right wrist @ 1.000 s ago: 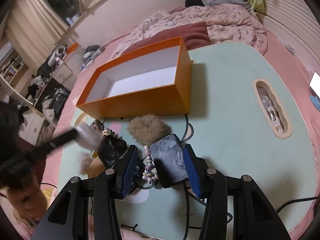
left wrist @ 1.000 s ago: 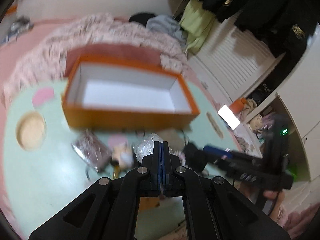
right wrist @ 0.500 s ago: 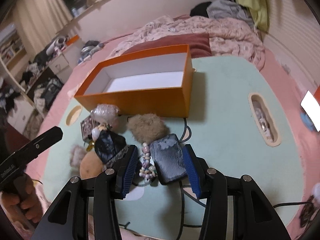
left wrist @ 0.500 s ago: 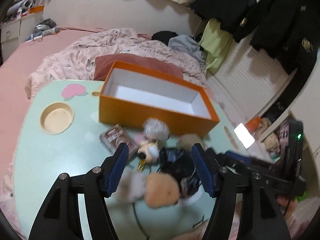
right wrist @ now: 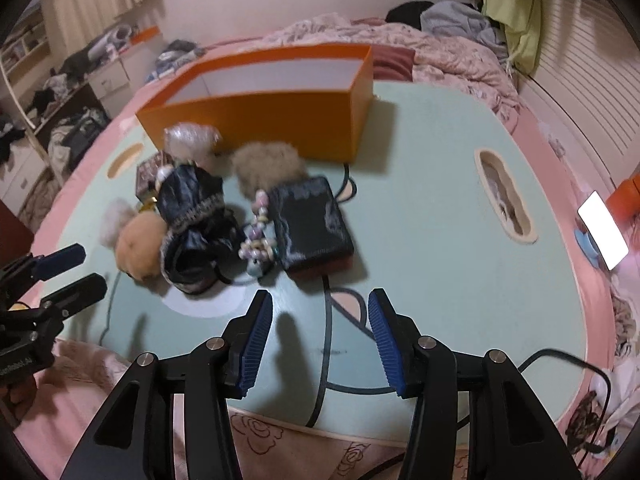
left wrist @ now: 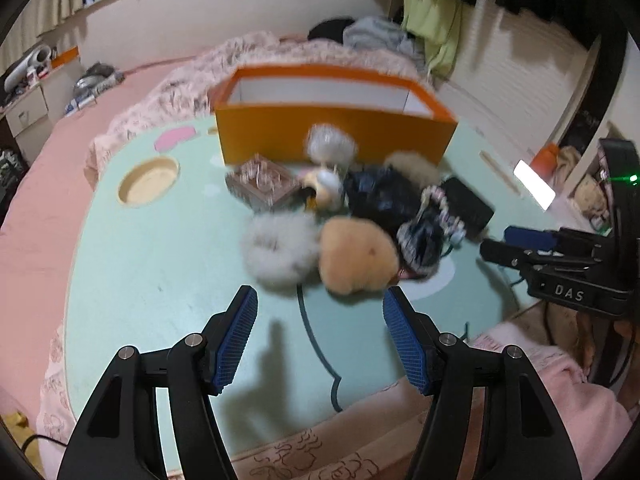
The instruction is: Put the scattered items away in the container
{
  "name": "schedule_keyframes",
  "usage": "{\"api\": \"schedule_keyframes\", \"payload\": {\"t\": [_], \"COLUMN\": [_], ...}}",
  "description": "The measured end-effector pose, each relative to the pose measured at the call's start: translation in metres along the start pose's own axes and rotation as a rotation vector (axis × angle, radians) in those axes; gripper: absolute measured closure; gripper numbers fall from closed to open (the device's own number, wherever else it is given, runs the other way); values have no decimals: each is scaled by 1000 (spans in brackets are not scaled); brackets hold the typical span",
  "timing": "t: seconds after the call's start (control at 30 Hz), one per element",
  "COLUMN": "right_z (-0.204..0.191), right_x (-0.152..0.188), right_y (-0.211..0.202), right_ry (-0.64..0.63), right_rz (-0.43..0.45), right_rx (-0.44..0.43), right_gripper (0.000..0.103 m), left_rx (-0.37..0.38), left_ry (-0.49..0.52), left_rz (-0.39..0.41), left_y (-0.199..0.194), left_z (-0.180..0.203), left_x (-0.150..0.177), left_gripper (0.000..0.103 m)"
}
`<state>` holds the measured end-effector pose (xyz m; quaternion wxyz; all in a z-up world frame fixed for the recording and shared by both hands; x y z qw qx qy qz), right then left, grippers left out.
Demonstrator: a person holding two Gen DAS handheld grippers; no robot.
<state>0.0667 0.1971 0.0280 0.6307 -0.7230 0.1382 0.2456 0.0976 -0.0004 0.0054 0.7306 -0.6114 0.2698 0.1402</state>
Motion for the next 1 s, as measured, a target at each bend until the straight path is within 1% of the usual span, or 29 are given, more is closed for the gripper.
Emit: {"api": "schedule_keyframes", "payload": {"t": [0.1,0.17,0.23,0.27,0.3,0.33,0.37,0.4,0.43,0.47,0.5,0.63,1.0], "right_z": [-5,-9,-13,-14,-15,-15,-16,-17,-17,-19,-20,-21,-20], "right_x": [3,4,5,6,6,6,6,6,6,6,7,6,6], "right_y": [2,4,7,8,9,11,12,14,15,17,18,18,18], "right_ry": [-22,-42,-62,-61,-64,-70,-76,-80,-85,-92,-98,-100,-101], "right_rz": [6,9,17,21,21,17,9,2,-6,-13,-19,-20,-20], "right_rx": [28,55,76,75,74,70,67,65,60,56,54,55,55], "right_gripper": [49,46,33,30,25,19,16,10,4,1,0,0,0], "left_rx": [10,-8,-49,-65,-70,-66,-68,-70,-73,-76,-75,-72,-71], "left_ry": [0,15,43,56,62,60,58,55,51,45,45,47,48], "left_rz": [-55,-61,-58,-57,-56,-62,-62,-61,-61,-69,-65,-54,-53], "left_y": [15,20,24,25,27,29,31,32,33,35,36,32,31], "left_z": [-2,-1,1,3,3,3,2,1,-1,-2,-3,-4,-4], "left_x": [3,4,4,4,4,4,4,4,4,5,5,5,4], "left_gripper": [37,37,37,32,26,17,13,11,4,0,0,0,0]}}
Point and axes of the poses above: each gripper's, at about its wrist camera, not at the fingertips, and y roughly the way its jaws point, z to its right, x to its underside, the point moved 3 cm from there along y, roughly the way its jaws point
